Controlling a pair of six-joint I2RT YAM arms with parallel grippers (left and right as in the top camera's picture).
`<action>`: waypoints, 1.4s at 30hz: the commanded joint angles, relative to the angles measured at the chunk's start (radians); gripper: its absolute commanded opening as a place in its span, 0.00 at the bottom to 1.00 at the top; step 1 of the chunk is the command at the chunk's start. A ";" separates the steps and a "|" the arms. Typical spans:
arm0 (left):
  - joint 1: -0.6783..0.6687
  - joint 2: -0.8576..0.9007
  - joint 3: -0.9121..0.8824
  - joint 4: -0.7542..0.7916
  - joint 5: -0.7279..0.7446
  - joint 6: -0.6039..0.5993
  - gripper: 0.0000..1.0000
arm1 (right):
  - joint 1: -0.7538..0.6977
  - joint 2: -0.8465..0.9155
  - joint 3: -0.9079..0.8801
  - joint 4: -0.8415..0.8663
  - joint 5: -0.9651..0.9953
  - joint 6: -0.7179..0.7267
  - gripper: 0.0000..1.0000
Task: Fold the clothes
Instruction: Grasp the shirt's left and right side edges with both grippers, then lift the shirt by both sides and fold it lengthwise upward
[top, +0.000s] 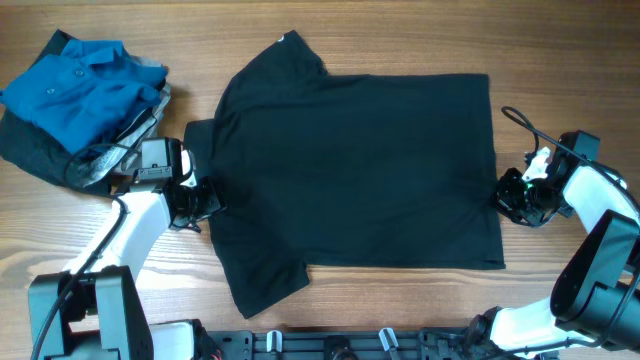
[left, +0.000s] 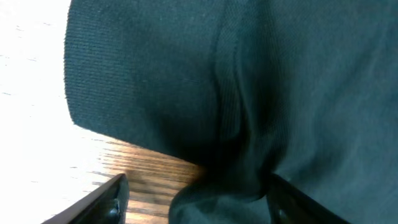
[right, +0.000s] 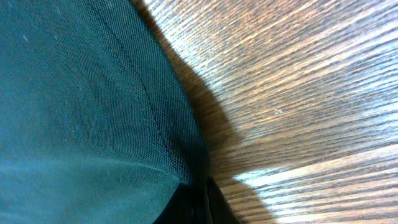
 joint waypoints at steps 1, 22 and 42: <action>0.006 0.012 -0.015 -0.009 0.063 0.025 0.59 | 0.000 0.016 0.023 -0.002 -0.002 -0.014 0.04; 0.008 0.002 0.017 -0.064 0.072 0.127 0.04 | 0.000 -0.009 0.054 -0.055 -0.038 -0.043 0.04; 0.148 -0.574 0.670 -0.240 0.045 0.135 0.04 | 0.000 -0.403 0.843 -0.556 -0.114 -0.156 0.04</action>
